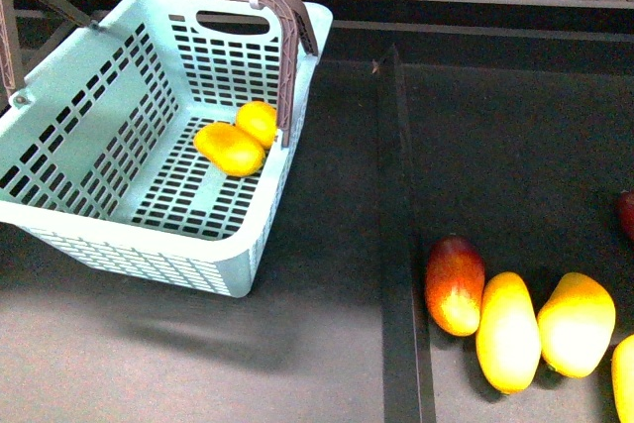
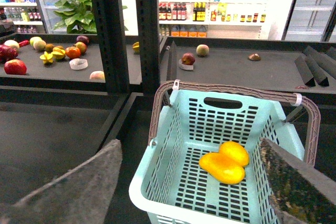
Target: Pick lemon and mango into basket
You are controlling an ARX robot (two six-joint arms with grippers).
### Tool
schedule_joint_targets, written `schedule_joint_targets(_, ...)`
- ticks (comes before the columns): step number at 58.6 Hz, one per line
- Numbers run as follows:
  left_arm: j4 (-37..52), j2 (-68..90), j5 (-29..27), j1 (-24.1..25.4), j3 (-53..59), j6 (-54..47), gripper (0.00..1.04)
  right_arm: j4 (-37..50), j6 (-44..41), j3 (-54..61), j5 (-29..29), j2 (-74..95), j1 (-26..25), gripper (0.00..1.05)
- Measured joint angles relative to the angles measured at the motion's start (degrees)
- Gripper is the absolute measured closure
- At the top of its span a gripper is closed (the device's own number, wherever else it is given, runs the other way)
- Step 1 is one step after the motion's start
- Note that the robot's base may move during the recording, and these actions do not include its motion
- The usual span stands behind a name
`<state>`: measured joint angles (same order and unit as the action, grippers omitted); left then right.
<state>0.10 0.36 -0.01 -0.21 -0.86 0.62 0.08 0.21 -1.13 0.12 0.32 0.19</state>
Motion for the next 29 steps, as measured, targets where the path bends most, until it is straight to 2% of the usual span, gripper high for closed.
schedule_joint_targets(3, 0.0, 0.0, 0.0, 0.0, 0.0, 0.0, 0.09, 0.0, 0.0, 0.0, 0.0, 0.0, 0.0, 0.09)
schedule_joint_targets(5, 0.0, 0.0, 0.0, 0.0, 0.0, -0.1, 0.06, 0.0, 0.0, 0.0, 0.0, 0.0, 0.0, 0.09)
schedule_joint_targets(29, 0.0, 0.0, 0.0, 0.0, 0.0, -0.1, 0.07, 0.0, 0.0, 0.0, 0.0, 0.0, 0.0, 0.09)
